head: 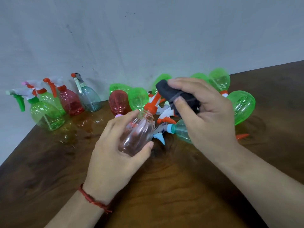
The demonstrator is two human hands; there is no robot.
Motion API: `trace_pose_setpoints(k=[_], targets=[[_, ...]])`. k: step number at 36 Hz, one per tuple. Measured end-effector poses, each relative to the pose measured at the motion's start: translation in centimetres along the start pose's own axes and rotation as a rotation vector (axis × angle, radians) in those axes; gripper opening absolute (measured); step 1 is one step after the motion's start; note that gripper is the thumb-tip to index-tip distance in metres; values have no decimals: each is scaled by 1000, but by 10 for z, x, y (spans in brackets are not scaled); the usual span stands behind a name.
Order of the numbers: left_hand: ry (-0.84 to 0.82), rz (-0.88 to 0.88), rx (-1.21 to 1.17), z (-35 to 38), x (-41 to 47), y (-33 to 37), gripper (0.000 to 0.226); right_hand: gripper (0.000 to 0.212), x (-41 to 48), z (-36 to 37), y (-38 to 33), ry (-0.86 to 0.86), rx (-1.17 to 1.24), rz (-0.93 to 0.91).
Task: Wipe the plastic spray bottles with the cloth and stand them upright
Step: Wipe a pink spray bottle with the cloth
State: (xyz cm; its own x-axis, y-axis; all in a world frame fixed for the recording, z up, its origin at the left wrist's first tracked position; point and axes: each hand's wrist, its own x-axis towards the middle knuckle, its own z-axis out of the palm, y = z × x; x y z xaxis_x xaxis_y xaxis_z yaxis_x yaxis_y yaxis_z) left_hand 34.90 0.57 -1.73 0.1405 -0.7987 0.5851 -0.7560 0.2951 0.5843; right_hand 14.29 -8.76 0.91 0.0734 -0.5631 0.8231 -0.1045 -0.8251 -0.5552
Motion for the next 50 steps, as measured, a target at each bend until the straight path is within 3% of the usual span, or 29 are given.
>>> trace_pose_setpoints(k=[4, 9, 14, 19, 25, 29, 36, 41, 46, 50], targets=[[21, 78, 102, 3, 0, 2, 74, 32, -5, 4, 4, -76, -161, -70], [32, 55, 106, 0, 1, -2, 74, 33, -13, 11, -5, -200, 9, -39], [20, 51, 34, -1, 1, 2, 74, 36, -6, 6, 4, -33, 44, 81], [4, -10, -145, 1, -3, 6, 72, 37, -14, 12, 3, -169, -75, -54], [-105, -181, -323, -4, 4, -6, 58, 37, 0, 0, 6, 74, -43, -6], [-183, -194, -416, 0, 1, -2, 56, 35, -2, 0, 7, 49, -185, -74], [-271, -196, -528, 8, -5, 9, 58, 30, -3, 10, 4, -142, -328, -215], [-211, -197, -572, 5, -2, 15, 57, 35, 7, -4, 14, -11, -280, 2], [-212, -215, -599, 6, 0, 15, 57, 30, -5, 8, 9, -199, -295, -162], [-202, -197, -643, 4, 1, 15, 56, 37, 3, 4, 12, -77, -227, -43]])
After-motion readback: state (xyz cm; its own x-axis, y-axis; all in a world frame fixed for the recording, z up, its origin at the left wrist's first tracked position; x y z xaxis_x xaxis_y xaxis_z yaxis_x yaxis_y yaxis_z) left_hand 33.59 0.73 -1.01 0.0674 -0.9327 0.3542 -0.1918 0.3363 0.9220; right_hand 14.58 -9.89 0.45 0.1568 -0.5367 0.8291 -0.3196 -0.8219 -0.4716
